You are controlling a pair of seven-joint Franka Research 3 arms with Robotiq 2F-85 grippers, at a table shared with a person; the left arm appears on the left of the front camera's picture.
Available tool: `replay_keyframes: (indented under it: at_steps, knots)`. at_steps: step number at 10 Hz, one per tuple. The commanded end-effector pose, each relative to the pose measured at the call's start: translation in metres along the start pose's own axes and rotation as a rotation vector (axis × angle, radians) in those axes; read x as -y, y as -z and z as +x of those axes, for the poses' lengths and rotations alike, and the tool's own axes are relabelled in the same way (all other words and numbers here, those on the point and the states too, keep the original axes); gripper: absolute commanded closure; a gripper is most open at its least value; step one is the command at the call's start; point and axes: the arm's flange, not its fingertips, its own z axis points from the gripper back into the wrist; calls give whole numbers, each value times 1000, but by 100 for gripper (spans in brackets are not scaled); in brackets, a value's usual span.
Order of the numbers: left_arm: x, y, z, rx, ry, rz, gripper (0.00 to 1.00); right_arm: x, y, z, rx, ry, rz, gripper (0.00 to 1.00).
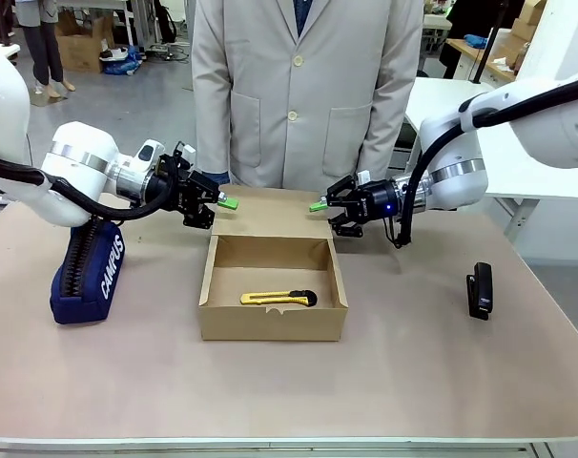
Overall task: Pack the item into the box.
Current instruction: Close the Mailer Box.
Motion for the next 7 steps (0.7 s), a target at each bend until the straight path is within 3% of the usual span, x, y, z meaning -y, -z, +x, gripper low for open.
replay_keyframes:
  at_steps: [1, 5, 7]
  knots:
    - [4, 1, -1, 8, 35, -27, 44, -2, -3, 3, 7, -3, 26, 57]
    - [8, 0, 1, 14, 44, -25, 44, -4, 0, 1, 1, -66, 37, 57]
    - [20, -1, 1, 33, 85, -12, 44, -11, -4, -6, 24, -175, 69, 57]
